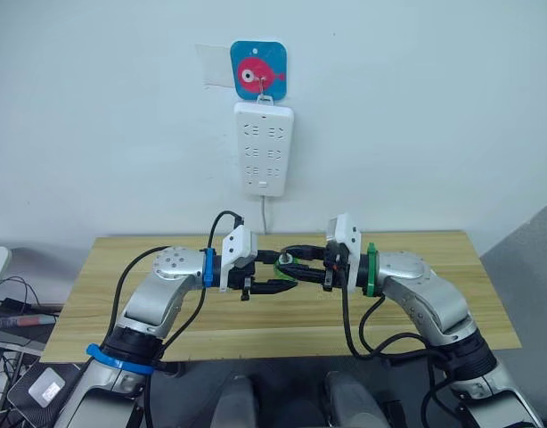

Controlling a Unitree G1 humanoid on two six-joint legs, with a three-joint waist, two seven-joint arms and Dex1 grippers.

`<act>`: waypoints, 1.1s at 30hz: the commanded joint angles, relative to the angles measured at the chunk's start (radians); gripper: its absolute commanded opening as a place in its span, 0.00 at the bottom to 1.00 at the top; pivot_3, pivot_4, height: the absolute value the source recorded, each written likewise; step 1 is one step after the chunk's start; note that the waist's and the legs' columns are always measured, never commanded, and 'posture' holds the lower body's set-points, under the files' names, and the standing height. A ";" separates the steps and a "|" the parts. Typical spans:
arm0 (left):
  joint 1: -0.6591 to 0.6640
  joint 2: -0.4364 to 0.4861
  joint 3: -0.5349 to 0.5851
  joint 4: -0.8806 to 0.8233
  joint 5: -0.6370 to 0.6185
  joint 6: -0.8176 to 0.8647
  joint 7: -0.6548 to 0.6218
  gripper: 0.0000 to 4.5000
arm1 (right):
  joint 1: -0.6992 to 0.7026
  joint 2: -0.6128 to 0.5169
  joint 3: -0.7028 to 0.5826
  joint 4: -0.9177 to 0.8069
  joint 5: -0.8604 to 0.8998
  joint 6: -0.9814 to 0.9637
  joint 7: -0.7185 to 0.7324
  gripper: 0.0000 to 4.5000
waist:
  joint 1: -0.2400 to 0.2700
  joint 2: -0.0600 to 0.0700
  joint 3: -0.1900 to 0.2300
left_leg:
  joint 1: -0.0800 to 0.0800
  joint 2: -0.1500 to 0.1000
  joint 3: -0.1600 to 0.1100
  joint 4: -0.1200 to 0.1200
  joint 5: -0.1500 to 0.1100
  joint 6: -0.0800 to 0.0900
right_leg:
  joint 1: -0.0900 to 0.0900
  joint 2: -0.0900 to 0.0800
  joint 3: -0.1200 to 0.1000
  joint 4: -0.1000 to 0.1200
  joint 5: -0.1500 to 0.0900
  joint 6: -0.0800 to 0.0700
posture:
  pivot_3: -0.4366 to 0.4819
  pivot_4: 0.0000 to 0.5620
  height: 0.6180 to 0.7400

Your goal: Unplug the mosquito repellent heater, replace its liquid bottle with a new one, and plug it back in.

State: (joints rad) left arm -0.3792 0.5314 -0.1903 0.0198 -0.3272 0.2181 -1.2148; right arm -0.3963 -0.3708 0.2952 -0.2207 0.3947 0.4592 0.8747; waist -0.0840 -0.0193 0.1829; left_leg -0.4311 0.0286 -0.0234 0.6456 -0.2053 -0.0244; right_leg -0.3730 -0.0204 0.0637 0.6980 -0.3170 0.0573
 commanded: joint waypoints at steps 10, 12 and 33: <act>-0.015 -0.064 0.073 -0.039 -0.060 -0.019 0.074 0.72 | -0.008 0.078 -0.176 -0.051 0.156 0.129 -0.120 0.19 | 0.001 0.000 0.000 | 0.000 0.001 0.000 0.000 0.000 0.000 | 0.000 0.000 0.000 0.000 0.000 0.000 | 0.39 0.25 1.00; -0.016 -0.095 0.092 -0.061 -0.074 -0.033 0.104 0.86 | -0.015 0.107 -0.257 -0.052 0.225 0.219 -0.203 0.19 | 0.001 0.000 0.000 | 0.000 0.001 0.000 0.000 0.000 0.000 | 0.000 -0.001 0.000 0.000 0.000 0.000 | 0.39 0.25 1.00; -0.072 -0.365 0.081 -0.007 0.094 -0.324 0.490 1.00 | -0.061 0.372 -0.629 -0.043 1.072 0.507 -1.008 0.19 | -0.006 0.000 0.000 | -0.001 -0.001 0.001 -0.001 0.000 0.000 | -0.001 0.000 0.002 0.000 0.000 0.000 | 0.37 0.24 1.00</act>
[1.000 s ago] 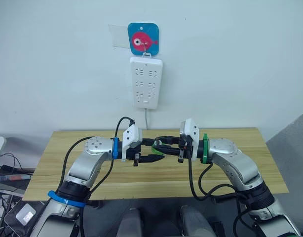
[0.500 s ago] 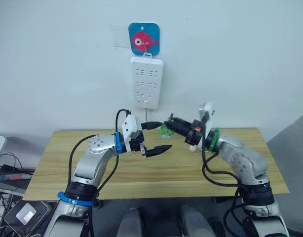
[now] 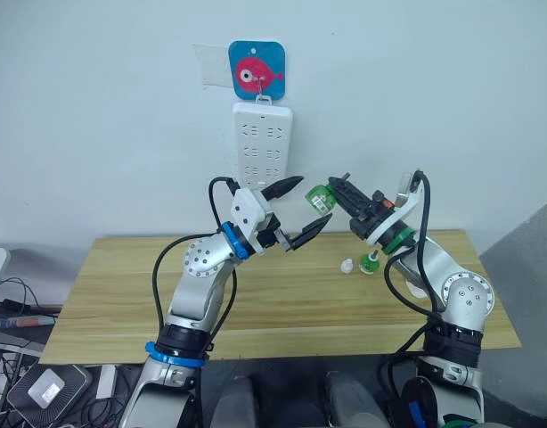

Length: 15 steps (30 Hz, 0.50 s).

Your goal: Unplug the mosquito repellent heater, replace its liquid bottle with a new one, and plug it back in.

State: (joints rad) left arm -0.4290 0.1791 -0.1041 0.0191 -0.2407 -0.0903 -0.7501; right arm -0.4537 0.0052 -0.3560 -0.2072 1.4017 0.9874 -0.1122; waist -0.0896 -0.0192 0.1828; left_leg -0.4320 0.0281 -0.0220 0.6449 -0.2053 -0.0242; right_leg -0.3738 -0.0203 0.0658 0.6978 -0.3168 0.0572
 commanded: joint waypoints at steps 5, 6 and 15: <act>-0.028 -0.040 -0.019 0.012 0.019 -0.033 0.055 1.00 | -0.002 -0.026 0.059 -0.066 0.104 -0.045 -0.047 0.19 | 0.000 0.000 0.000 | 0.000 0.000 0.000 0.000 0.000 0.000 | 0.000 0.000 0.000 0.000 0.000 0.000 | 0.36 0.24 1.00; -0.029 -0.043 -0.020 0.014 0.019 -0.035 0.058 1.00 | -0.003 -0.030 0.063 -0.066 0.112 -0.050 -0.051 0.19 | 0.000 0.000 0.000 | 0.000 0.000 0.000 0.000 0.000 0.000 | 0.000 0.000 0.000 0.000 0.000 0.000 | 0.36 0.24 1.00; -0.024 -0.055 -0.023 0.012 0.012 -0.028 0.064 0.51 | -0.004 -0.064 0.105 -0.066 0.158 -0.098 -0.068 0.19 | 0.000 0.000 0.000 | 0.000 0.000 0.000 0.000 0.000 0.000 | 0.000 0.000 0.000 0.000 0.000 0.000 | 0.37 0.23 1.00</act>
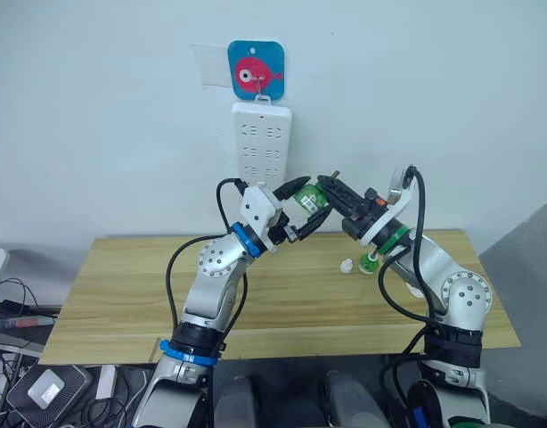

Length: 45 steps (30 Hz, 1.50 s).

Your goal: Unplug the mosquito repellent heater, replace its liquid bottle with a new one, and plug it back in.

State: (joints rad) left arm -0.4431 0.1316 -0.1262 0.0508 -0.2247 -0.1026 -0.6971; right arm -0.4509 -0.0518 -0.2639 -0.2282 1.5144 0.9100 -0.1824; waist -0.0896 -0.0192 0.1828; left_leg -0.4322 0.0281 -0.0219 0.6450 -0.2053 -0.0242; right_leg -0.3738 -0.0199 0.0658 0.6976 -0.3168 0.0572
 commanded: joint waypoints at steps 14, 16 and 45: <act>-0.001 0.004 0.004 -0.023 0.002 -0.016 0.035 0.50 | 0.024 -0.199 0.093 -0.076 0.072 0.053 0.060 0.64 | 0.000 0.000 0.000 | 0.000 0.000 0.000 0.000 0.000 0.000 | 0.000 0.000 0.000 0.000 0.000 0.000 | 0.37 0.23 1.00; 0.004 0.014 0.007 -0.024 -0.002 -0.015 0.029 0.50 | 0.069 -0.323 0.103 -0.101 0.068 0.131 0.135 0.80 | 0.003 0.000 0.000 | 0.000 0.000 0.000 0.000 0.000 0.000 | 0.000 0.000 0.000 -0.001 0.000 0.000 | 0.37 0.23 1.00; 0.067 0.018 0.004 -0.010 0.020 -0.081 0.067 0.50 | -0.056 -0.847 0.476 0.688 -1.220 -0.116 0.958 0.98 | 0.007 0.001 -0.001 | 0.000 0.000 0.004 0.000 0.000 0.000 | 0.001 -0.001 0.002 -0.008 0.000 0.000 | 0.41 0.24 1.00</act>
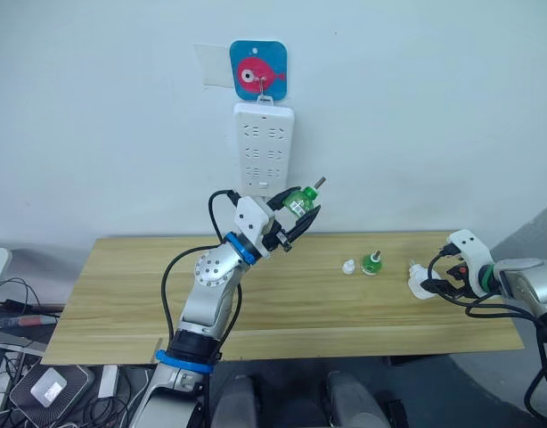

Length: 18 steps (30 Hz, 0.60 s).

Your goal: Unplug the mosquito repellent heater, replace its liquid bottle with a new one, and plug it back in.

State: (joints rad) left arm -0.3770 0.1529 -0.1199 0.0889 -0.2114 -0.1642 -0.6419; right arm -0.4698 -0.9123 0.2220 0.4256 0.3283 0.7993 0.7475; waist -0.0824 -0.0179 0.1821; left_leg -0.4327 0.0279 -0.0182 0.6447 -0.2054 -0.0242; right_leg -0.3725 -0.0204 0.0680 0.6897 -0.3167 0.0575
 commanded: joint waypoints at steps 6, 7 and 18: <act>0.010 -0.003 -0.006 -0.064 0.010 -0.014 0.020 0.50 | -0.099 0.083 -0.020 0.138 -0.083 0.027 0.056 0.98 | 0.003 0.000 0.000 | 0.000 0.000 -0.001 0.000 0.000 0.000 | 0.000 0.000 0.000 0.001 0.000 0.000 | 0.42 0.24 1.00; 0.011 -0.001 -0.006 -0.065 0.010 -0.013 0.021 0.50 | -0.106 0.091 -0.023 0.148 -0.089 0.034 0.058 0.98 | 0.003 0.000 0.000 | 0.000 0.000 -0.001 0.000 0.000 0.000 | 0.000 0.000 0.000 0.001 0.000 0.000 | 0.42 0.24 1.00; 0.016 0.001 -0.011 -0.081 0.013 0.003 0.029 0.50 | -0.152 0.155 -0.010 0.297 -0.205 -0.049 0.085 0.98 | 0.008 0.000 0.000 | 0.000 0.000 -0.001 0.000 0.000 0.000 | 0.000 0.000 0.000 0.001 0.000 0.000 | 0.44 0.26 1.00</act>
State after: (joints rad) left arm -0.3612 0.1536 -0.1274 0.0607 -0.1989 -0.1576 -0.6204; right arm -0.5931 -0.7556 0.2209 0.7204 0.1382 0.7703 0.8258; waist -0.0749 -0.0177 0.1820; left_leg -0.4324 0.0277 -0.0188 0.6448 -0.2053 -0.0242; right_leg -0.3723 -0.0207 0.0681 0.6908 -0.3167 0.0575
